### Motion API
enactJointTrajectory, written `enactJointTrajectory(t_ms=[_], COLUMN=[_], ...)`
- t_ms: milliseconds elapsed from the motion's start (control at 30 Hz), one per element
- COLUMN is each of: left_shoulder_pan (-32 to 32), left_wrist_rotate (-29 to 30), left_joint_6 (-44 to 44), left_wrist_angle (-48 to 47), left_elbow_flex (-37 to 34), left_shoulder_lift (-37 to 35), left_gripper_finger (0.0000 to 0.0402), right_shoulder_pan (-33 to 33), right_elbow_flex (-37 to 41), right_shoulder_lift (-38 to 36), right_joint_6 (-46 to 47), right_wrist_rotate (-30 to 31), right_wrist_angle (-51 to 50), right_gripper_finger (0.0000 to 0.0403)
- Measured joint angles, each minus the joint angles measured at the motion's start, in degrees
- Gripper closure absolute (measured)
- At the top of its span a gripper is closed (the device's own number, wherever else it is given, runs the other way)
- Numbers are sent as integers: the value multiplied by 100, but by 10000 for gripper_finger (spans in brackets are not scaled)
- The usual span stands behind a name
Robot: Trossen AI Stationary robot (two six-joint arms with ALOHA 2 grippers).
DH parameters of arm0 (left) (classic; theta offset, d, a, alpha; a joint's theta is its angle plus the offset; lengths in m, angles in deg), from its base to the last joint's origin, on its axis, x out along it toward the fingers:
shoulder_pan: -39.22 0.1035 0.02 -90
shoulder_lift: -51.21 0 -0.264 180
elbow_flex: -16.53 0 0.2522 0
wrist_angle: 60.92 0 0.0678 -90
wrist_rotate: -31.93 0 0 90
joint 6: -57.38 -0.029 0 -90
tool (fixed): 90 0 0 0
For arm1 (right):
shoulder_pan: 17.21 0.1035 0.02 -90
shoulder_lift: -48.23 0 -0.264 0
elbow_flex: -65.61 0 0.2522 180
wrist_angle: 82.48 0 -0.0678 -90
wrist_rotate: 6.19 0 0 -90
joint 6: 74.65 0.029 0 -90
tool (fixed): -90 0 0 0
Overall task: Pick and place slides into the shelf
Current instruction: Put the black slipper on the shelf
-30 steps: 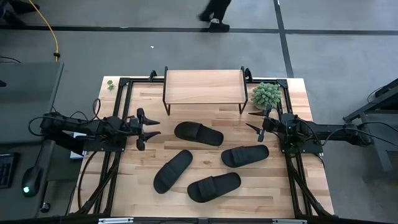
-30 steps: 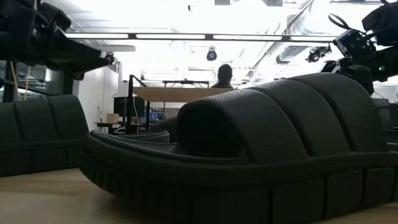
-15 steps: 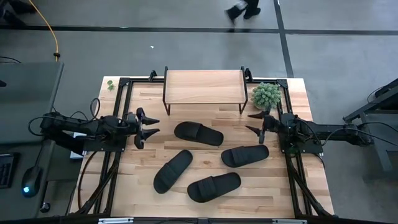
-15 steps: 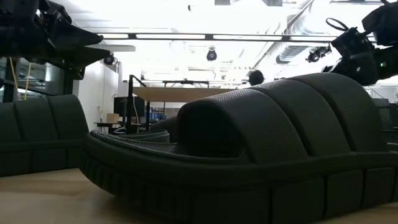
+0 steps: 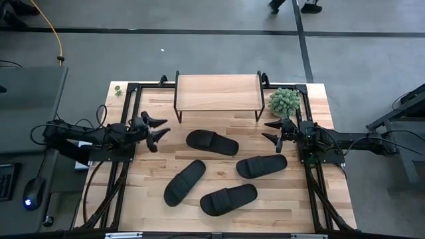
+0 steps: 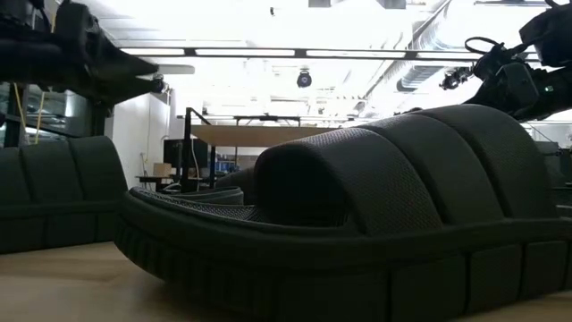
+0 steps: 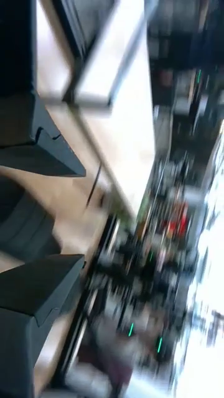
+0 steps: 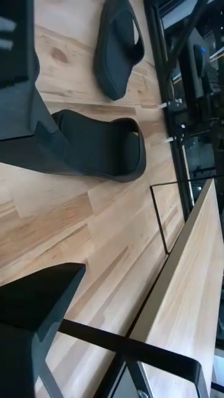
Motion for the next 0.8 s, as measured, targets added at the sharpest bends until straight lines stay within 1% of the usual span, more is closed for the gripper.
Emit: enactJointTrajectory(t_ms=[67, 133, 300, 400, 567, 700, 800], left_shoulder_pan=[-1, 1, 0, 0, 0, 0, 0], left_wrist_rotate=[512, 847, 1481, 1806, 1740, 1558, 1412], left_joint_6=[70, 155, 177, 325, 352, 797, 851], left_wrist_angle=[-3, -2, 3, 16, 13, 36, 159], left_elbow_flex=[1, 1, 2, 1, 0, 2, 1], left_shoulder_lift=[0, 0, 0, 0, 0, 0, 0], left_gripper_finger=[204, 204, 204, 204, 204, 204, 204], right_shoulder_pan=[-1, -1, 1, -1, 0, 1, -1], right_elbow_flex=[0, 0, 0, 0, 0, 0, 0], right_shoulder_lift=[1, 1, -1, 1, 1, 1, -1], right_joint_6=[1, 1, -1, -2, -2, -235, -259], right_wrist_rotate=[-2, -2, 10, 204, 583, 642, 645], right_wrist_angle=[-2, -2, -4, 12, 53, 156, 444], right_gripper_finger=[169, 169, 169, 169, 169, 169, 169])
